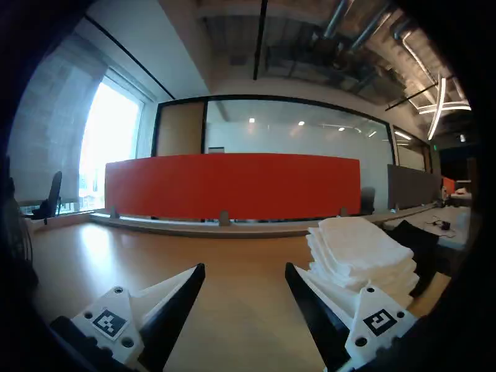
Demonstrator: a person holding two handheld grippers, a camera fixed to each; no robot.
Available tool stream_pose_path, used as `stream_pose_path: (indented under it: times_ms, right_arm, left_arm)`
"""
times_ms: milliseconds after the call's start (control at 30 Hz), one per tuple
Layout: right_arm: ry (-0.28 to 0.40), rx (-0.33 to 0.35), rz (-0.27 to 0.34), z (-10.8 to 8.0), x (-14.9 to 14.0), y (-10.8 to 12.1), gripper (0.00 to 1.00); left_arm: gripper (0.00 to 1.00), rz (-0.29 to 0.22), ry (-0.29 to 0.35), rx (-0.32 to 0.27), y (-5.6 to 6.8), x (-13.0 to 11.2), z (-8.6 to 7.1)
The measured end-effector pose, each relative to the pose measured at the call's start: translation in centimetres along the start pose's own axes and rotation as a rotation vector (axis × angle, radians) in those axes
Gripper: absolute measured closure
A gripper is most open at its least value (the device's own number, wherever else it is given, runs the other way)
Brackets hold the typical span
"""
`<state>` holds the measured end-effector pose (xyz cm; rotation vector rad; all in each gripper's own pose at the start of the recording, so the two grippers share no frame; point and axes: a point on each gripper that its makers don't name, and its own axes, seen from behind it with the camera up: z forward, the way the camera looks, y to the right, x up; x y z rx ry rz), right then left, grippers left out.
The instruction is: Fold towel
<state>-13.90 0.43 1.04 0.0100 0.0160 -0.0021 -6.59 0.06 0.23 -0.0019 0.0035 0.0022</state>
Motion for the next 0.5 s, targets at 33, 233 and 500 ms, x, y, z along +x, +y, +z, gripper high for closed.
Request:
stream_pose_path:
  times_ms: [33, 233, 500]
  right_arm:
    - [0.0, 0.001, 0.0, -0.01, 0.0, -0.03, 0.0]
    - [0.0, 0.003, 0.0, -0.07, 0.03, -0.08, 0.0]
    - [0.0, 0.013, 0.0, -0.14, -0.08, -0.37, 0.0]
  left_arm:
    - [0.0, 0.0, 0.0, 0.0, 0.0, 0.0, 0.0]
    - [0.0, 0.0, 0.0, 0.0, -0.03, 0.0, 0.01]
    - [0.0, 0.0, 0.0, 0.0, -0.04, 0.03, 0.0]
